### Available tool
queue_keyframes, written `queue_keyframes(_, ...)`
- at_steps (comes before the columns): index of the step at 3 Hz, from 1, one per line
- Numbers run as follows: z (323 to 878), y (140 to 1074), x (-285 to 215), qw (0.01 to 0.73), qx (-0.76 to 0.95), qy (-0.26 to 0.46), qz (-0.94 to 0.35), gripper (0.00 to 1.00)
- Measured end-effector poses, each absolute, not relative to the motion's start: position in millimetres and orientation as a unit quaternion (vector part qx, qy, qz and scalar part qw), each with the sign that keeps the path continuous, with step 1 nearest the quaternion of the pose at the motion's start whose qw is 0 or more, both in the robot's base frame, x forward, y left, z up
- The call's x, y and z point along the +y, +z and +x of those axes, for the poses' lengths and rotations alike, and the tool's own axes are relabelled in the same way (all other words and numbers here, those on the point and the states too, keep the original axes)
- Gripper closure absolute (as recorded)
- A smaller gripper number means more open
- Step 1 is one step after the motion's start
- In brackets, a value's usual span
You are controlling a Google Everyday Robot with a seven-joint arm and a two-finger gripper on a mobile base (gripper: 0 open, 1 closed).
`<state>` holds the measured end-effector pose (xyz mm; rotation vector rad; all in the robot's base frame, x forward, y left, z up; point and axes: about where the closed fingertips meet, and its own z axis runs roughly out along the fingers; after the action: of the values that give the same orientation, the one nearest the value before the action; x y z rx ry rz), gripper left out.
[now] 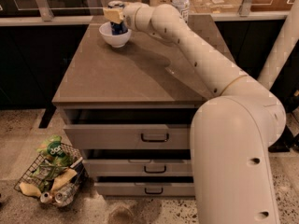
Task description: Pick pepsi can from white bowl and place on counter
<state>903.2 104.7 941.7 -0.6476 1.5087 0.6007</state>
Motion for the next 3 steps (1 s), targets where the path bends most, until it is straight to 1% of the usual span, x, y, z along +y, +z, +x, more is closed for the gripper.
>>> queue_keyframes(1,877.8,983.6,73.6,0.672,0.642,0.239,-0.282,1.0)
queue_keyframes(3,822.7,1022.1,26.6,0.707,0.633,0.189,-0.253,1.0)
